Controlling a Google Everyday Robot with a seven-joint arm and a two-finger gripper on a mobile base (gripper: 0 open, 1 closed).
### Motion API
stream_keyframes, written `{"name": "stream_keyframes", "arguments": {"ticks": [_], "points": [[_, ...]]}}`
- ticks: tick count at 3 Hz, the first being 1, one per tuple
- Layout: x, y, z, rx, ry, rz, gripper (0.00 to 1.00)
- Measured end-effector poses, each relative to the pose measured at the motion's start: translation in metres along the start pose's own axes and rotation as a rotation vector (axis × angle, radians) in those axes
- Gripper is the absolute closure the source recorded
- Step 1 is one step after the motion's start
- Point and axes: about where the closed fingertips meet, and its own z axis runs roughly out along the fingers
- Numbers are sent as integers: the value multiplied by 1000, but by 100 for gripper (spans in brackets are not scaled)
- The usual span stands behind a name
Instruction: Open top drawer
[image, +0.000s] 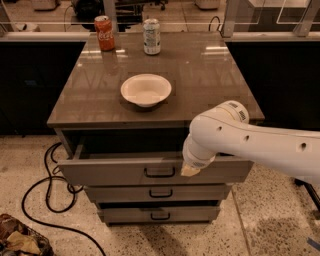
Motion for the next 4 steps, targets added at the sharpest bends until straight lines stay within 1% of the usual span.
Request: {"name": "stream_keyframes", "arguments": {"ticks": [1,2,3,4], "points": [[0,3,-1,0,-1,4,100],[-4,27,-12,-34,12,33,100],[-4,27,-12,-35,12,33,100],[-10,49,-23,-63,17,44,100]]}}
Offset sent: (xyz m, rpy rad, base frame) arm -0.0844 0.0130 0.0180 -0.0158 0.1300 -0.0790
